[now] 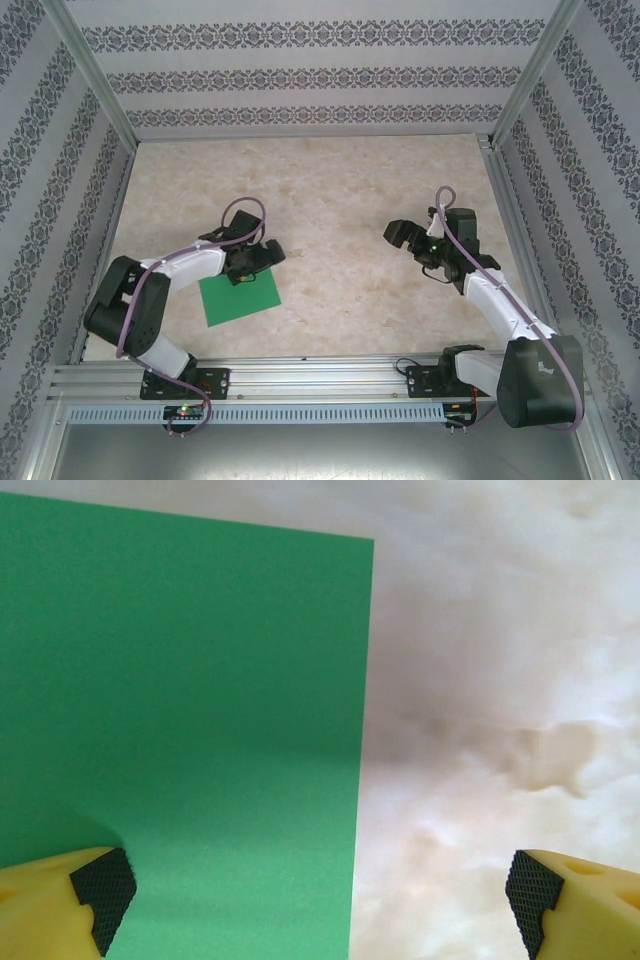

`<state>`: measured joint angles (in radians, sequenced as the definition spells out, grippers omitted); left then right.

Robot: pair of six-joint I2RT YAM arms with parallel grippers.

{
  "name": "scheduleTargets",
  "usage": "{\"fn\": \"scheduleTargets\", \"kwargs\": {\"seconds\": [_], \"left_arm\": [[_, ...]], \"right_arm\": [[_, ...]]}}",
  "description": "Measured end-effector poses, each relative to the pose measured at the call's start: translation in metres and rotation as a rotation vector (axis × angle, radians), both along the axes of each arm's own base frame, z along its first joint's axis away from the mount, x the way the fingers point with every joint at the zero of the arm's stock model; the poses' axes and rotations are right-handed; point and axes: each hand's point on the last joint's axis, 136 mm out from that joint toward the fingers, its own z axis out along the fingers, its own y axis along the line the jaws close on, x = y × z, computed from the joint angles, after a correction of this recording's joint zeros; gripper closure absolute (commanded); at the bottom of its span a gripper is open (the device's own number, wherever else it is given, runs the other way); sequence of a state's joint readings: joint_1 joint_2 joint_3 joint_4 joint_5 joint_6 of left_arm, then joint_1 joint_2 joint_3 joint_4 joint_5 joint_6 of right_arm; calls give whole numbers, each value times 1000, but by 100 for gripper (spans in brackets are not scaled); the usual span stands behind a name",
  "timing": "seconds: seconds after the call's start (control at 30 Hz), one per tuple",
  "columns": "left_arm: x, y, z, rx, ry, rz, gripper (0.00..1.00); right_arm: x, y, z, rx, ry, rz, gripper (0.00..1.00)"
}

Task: Fold a paper plane with a square sheet of paper (pick it up from the middle)
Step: Move the square sheet of paper to the center of the table.

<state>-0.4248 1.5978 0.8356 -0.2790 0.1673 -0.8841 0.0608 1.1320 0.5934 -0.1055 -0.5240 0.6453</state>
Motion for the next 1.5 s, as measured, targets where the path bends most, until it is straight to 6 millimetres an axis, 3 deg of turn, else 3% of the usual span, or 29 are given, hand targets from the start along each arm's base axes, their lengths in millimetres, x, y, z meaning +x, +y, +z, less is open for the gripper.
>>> {"fn": "scheduleTargets", "kwargs": {"seconds": [0.23,0.33,0.43,0.5,0.6,0.73,0.8,0.9,1.0,1.2,1.33,1.5], "left_arm": [[28,-76,10,-107,-44,-111,0],[27,-87,13,-131,-44,-131,0],[25,-84,24,-125,-57,-130,0],[25,-76,42,-105,-96,-119,0],[26,-56,86,-84,-221,-75,0],[15,0,123,-44,-358,43,0],[8,29,121,-10,-377,108,0],[-9,68,102,49,-362,195,0],[-30,89,86,86,-349,231,0],[-42,101,97,107,-417,226,0],[-42,103,100,121,-432,207,0],[-45,104,92,141,-418,186,0]], "right_arm": [[-9,20,-3,9,14,62,2],[-17,36,-3,6,16,111,2],[-26,56,-5,-12,19,163,3],[-34,71,-7,-27,20,201,3],[-48,93,-11,-54,25,253,5],[-56,126,-21,-104,57,320,7],[-54,146,-23,-126,68,352,8],[-47,183,-25,-151,75,411,9],[-38,224,-28,-162,77,469,11],[-20,270,-42,-176,97,515,11],[-8,284,-53,-181,117,515,11],[-11,288,-75,-187,177,530,12]]}}
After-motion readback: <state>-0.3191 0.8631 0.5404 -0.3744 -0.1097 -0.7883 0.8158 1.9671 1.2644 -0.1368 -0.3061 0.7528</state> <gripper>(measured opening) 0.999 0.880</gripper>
